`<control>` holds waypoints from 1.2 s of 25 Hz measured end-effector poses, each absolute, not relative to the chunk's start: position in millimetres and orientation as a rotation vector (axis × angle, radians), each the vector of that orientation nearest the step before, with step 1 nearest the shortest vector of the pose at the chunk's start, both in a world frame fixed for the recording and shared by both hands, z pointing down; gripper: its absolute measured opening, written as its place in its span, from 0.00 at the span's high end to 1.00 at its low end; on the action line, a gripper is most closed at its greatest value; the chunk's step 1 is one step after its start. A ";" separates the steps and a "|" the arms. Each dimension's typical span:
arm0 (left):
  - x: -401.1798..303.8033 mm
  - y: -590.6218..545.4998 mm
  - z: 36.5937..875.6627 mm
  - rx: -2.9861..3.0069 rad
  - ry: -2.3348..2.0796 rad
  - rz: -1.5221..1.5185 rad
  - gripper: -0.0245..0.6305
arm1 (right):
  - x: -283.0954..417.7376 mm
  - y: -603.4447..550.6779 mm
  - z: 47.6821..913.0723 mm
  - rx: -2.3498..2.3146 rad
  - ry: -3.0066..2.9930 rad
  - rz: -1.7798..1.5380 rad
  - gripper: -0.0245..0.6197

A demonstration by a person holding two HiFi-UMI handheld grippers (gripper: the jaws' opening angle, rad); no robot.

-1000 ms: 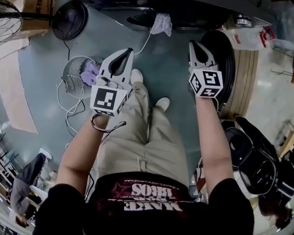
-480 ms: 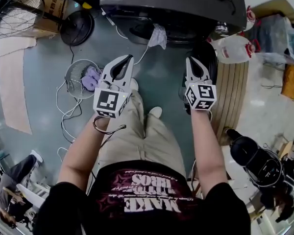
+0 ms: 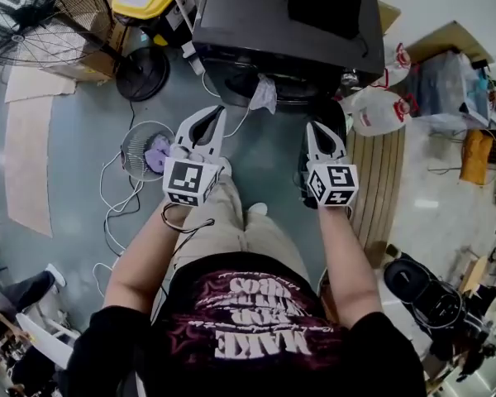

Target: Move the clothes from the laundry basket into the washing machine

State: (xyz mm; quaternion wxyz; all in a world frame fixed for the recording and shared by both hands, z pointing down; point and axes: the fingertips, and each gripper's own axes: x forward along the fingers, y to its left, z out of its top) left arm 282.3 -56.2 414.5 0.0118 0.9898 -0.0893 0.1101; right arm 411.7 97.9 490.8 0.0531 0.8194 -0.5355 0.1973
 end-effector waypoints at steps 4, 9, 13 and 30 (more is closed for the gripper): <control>271.2 -53.1 389.0 3.128 -0.307 0.319 0.96 | 403.9 101.8 463.5 2.496 -1.634 0.574 0.96; 263.5 -48.5 361.7 3.161 -0.310 0.289 0.96 | 398.3 107.0 436.2 2.496 -1.634 0.550 0.96; 263.3 -42.6 336.2 3.185 -0.299 0.244 0.96 | 393.4 112.3 410.7 2.487 -1.650 0.515 0.96; 206.0 -29.1 268.6 3.208 -0.473 0.198 0.96 | 354.5 125.1 293.2 2.475 -1.809 0.287 0.96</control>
